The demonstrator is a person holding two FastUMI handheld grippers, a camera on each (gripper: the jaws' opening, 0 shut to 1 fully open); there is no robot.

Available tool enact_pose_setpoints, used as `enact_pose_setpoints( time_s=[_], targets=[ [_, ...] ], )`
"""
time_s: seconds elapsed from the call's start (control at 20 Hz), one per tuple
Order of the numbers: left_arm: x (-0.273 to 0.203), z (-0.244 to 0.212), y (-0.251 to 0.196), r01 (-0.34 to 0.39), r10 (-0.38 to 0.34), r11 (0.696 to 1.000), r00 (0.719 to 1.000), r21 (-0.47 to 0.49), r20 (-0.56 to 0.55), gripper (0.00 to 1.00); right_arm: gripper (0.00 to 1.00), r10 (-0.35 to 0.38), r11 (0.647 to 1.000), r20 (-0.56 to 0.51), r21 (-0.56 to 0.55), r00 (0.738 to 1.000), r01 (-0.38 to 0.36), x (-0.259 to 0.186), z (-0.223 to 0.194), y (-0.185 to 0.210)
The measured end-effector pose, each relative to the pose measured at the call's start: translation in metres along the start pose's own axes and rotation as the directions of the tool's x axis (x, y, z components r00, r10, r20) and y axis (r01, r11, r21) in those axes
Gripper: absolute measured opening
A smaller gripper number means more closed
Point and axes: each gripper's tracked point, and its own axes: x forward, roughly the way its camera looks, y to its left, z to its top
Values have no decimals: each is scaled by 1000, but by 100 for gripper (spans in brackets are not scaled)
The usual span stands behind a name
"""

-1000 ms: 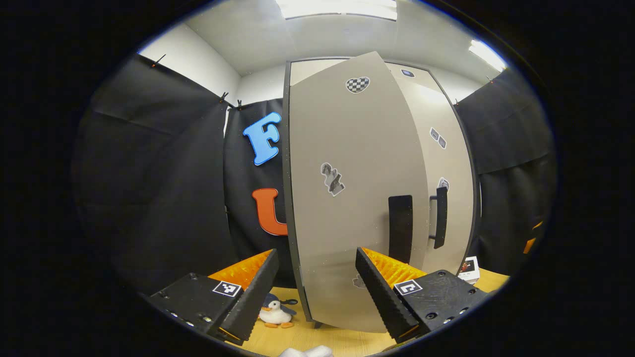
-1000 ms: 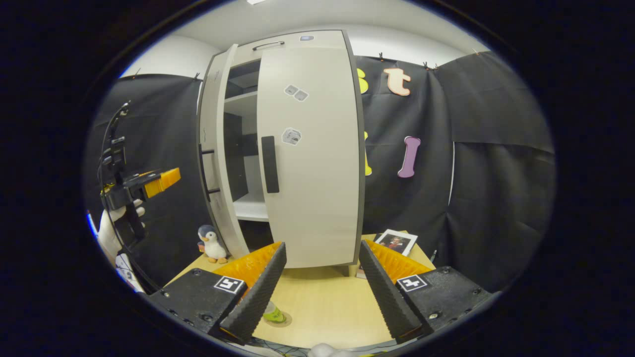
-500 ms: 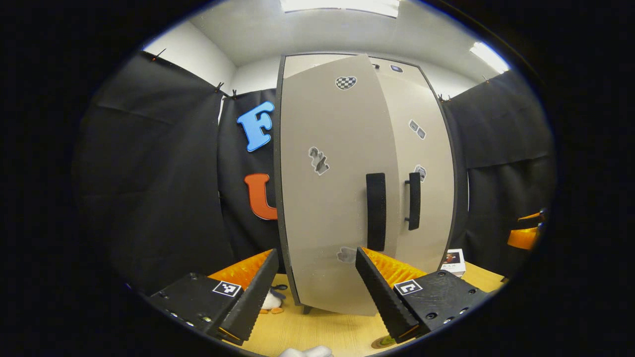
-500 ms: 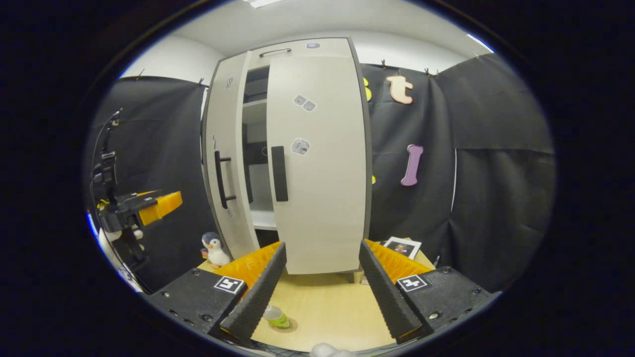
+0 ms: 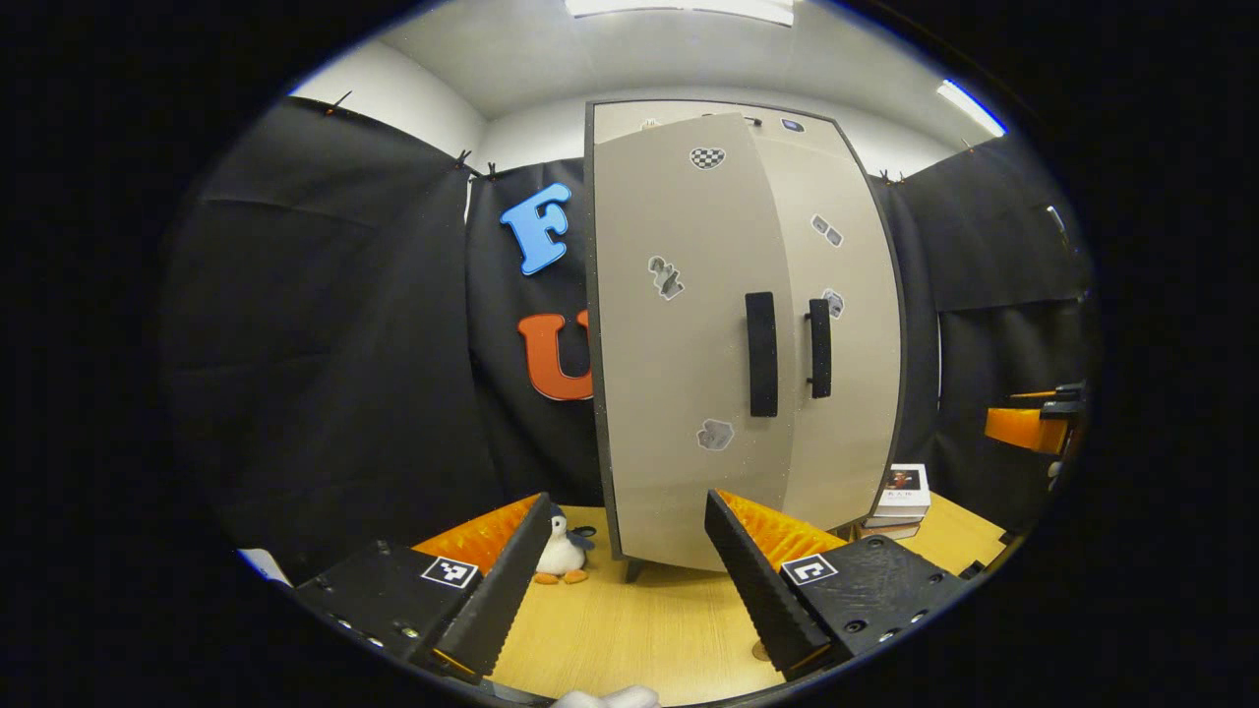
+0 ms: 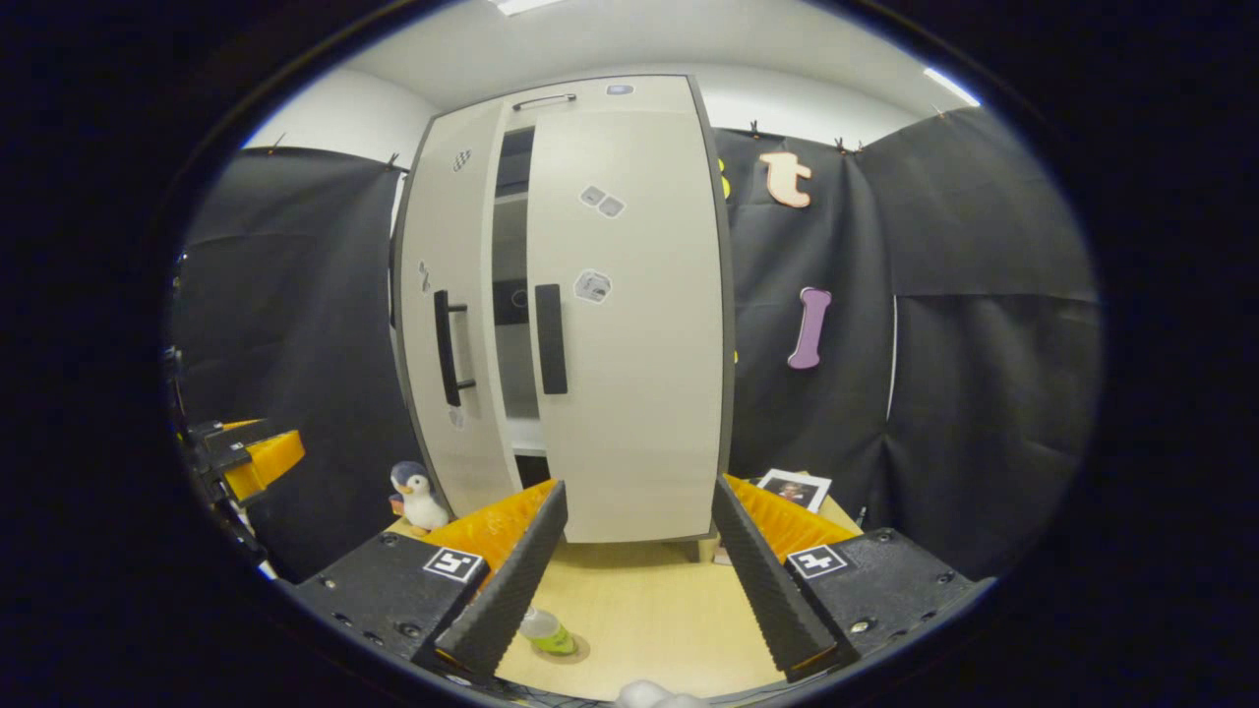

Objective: Grasp the bottle in the cabinet with the left hand and place it on the coaster, then close the right door with the right hand and the left door with the left hand.

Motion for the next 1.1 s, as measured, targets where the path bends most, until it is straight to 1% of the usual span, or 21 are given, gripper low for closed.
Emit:
enact_pose_setpoints(
  time_s=[0.15,0.2,0.25,0.3,0.4,0.45,0.5,0.55,0.95,1.0,1.05,1.1],
  targets=[
    [-2,-2,-4,3,-3,1000,1000,-6,-4,96,98,-6,1000,2,0,1000,6,4,-3,4],
    [-1,-1,-4,3,-3,1000,1000,-6,-1,97,94,-1,1000,-6,-4,1000,1,6,-4,6],
    [1,1,-5,5,-5,1000,1000,-5,5,96,97,4,1000,-12,-10,1000,-4,7,-5,9],
    [2,2,-6,7,-7,1000,1000,-5,9,96,98,6,1000,-14,-15,1000,-6,7,-4,11],
    [6,3,-5,2,-2,1000,1000,2,10,96,98,12,1000,-13,-24,1000,-12,8,-2,13],
    [6,5,-5,4,-4,1000,1000,2,15,96,94,13,1000,-10,-28,1000,-14,7,-1,14],
    [6,6,-7,9,-9,1000,1000,-3,18,96,94,13,999,-5,-30,1000,-13,7,1,15],
    [6,7,-8,15,-15,1000,1000,-10,19,96,98,13,999,-3,-31,1000,-13,7,2,15],
    [10,6,-9,18,-18,1000,1000,-19,24,96,98,20,999,2,-37,1000,-20,10,2,19],
    [11,7,-8,14,-14,1000,1000,-22,26,96,94,19,999,6,-38,1000,-18,10,4,19],
    [12,6,-8,14,-13,1000,1000,-24,24,96,98,17,999,11,-39,1000,-17,9,5,19],
    [13,5,-8,11,-11,1000,1000,-24,21,96,98,15,999,15,-40,1000,-14,10,6,17]
  ],
)
